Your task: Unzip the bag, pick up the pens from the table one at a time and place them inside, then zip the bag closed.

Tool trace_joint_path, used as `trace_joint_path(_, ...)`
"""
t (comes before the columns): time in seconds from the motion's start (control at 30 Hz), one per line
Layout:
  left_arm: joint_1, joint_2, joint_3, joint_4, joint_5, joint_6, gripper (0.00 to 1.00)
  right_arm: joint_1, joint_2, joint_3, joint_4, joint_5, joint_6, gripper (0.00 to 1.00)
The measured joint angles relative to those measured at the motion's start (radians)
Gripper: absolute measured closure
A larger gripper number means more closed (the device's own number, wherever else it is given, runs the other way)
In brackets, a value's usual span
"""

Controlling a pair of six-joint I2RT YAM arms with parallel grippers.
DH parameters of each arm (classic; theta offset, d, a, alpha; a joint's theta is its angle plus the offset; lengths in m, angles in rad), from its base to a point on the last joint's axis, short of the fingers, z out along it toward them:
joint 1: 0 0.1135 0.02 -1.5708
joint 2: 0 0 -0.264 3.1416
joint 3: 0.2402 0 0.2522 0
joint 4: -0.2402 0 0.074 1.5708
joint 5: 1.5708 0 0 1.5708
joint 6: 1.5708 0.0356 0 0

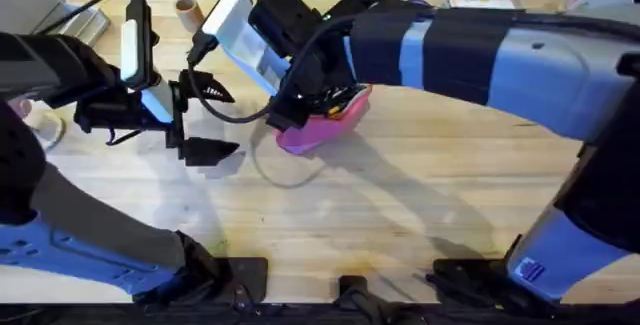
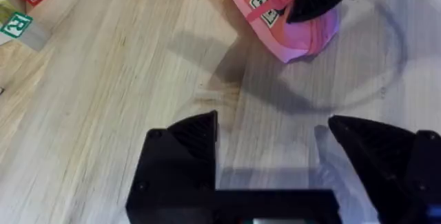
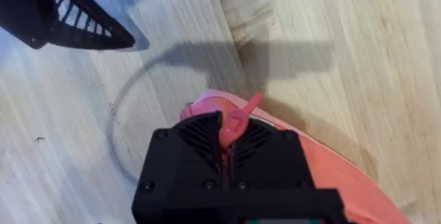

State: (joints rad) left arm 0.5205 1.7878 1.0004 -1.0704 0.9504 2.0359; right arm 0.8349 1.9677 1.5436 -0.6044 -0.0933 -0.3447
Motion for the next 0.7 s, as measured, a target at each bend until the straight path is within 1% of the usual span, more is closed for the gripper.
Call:
trace_joint_path(0.47, 0.000, 0.000, 0.000, 0.000, 0.000, 0.000, 0.007, 0.000, -0.018, 0.000, -0.006, 0.000, 0.000, 0.965)
trace_joint_path(0.57, 0.000, 0.000, 0.000, 0.000, 0.000, 0.000, 0.007, 0.000, -0.044, 0.000, -0.010, 0.005, 0.000, 0.942)
trace_joint_path(0.7, 0.000, 0.000, 0.000, 0.000, 0.000, 0.000, 0.007, -0.004, -0.077, 0.000, -0.013, 0.017, 0.000, 0.948)
